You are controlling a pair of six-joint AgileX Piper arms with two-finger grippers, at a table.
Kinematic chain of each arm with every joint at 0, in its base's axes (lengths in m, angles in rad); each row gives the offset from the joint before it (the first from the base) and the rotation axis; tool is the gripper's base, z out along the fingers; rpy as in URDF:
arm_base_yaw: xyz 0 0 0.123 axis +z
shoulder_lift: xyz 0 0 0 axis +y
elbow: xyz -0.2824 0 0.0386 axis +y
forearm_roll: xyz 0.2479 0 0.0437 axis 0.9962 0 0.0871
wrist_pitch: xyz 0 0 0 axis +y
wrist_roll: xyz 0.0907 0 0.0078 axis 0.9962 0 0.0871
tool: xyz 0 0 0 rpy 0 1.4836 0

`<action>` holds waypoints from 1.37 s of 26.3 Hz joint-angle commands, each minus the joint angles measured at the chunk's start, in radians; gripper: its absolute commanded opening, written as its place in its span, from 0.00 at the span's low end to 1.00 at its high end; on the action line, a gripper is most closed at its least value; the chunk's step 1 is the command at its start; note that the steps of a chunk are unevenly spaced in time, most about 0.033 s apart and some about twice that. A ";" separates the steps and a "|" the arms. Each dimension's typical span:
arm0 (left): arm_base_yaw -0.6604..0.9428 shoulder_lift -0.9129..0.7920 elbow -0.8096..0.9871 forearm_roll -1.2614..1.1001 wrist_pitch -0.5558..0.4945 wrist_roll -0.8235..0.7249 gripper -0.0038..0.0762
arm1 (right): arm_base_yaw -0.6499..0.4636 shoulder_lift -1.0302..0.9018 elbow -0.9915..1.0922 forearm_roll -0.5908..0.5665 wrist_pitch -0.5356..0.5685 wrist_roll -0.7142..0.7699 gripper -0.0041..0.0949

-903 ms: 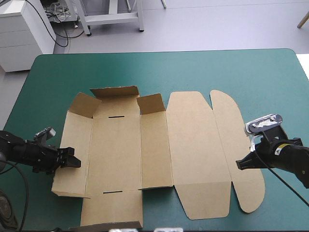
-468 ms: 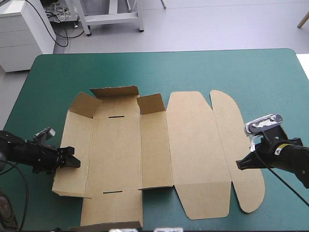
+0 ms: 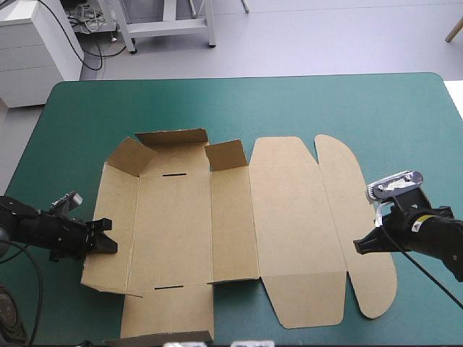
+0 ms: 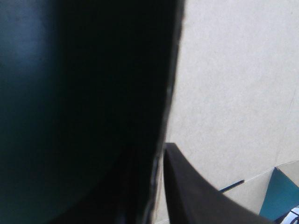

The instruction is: Fold the box

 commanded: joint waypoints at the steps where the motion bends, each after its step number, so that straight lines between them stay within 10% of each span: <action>1: -0.004 -0.022 -0.019 -0.051 0.085 -0.017 0.04 | -0.007 -0.009 -0.024 0.007 -0.043 -0.006 0.03; 18: -0.076 -0.027 -0.040 -0.061 0.063 0.131 0.04 | -0.007 -0.009 -0.024 0.004 -0.051 -0.006 0.03; 36: -0.627 -0.027 -0.732 0.467 -0.033 -0.144 0.04 | -0.007 -0.009 -0.212 -0.037 -0.112 -0.006 0.03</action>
